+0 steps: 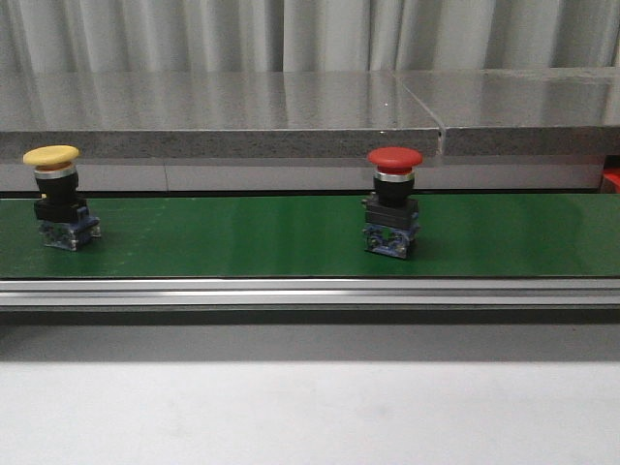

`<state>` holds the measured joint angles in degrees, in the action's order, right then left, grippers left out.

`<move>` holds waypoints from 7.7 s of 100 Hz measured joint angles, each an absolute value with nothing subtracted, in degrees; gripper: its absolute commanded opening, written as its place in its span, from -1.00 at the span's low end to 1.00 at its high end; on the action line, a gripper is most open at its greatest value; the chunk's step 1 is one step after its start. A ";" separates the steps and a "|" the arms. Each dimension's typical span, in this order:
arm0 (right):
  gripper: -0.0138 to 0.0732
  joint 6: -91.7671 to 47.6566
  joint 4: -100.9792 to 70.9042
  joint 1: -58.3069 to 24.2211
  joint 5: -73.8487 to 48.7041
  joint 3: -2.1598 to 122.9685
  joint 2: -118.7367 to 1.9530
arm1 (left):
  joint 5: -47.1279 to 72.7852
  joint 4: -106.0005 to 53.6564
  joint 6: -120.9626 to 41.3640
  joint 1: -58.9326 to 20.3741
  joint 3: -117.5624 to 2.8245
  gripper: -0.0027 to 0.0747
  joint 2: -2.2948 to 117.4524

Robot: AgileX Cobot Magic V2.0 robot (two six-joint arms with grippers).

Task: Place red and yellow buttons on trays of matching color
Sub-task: 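Lower the right gripper toward the red button arriving at the belt's end, then grasp the red button on the belt with the right gripper, lift, then carry the red button into the red tray and open the right gripper, then move the right gripper to the yellow button on the belt and grasp it, then lower the yellow button into the yellow tray and open the right gripper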

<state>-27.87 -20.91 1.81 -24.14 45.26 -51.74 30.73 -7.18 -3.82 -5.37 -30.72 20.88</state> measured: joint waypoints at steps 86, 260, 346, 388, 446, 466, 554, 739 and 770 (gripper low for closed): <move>0.78 -27.87 -21.51 -0.60 -39.65 45.26 -62.60 | 30.73 -7.28 -3.82 -5.37 -30.72 -0.98 20.88; -0.41 -27.72 -21.13 23.38 -34.65 85.89 -101.50 | 30.73 -7.28 -3.82 -5.37 -30.72 -0.98 20.88; -0.40 -27.72 -23.76 24.47 -24.55 89.32 -118.97 | 30.73 -7.28 -3.82 -5.37 -30.72 -0.98 20.88; 0.05 -27.72 -23.98 24.47 -24.81 89.80 -121.35 | 30.73 -7.28 -3.82 -5.37 -30.72 -0.98 20.88; 0.78 -27.72 -24.11 24.47 -33.59 98.03 -120.62 | 30.73 -7.28 -3.82 -5.37 -30.72 -0.98 20.88; 0.78 -27.72 -24.11 24.47 -43.18 101.36 -116.09 | 30.73 -7.28 -3.82 -5.37 -30.72 -0.98 20.88; 0.78 -30.31 -24.11 10.31 -44.00 57.74 -77.84 | 30.73 -7.28 -3.82 -5.37 -30.72 -0.98 20.88; -0.43 -29.93 -23.91 4.57 -35.61 56.35 -79.53 | 30.73 -7.28 -3.82 -5.37 -30.72 -0.98 20.88; -0.43 -27.41 -23.91 24.97 -38.43 56.35 -71.23 | 30.73 -7.28 -3.82 -5.37 -30.72 -0.98 20.88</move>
<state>-27.41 -23.91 24.97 -38.43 56.35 -71.23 30.73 -7.28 -3.82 -5.37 -30.72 20.88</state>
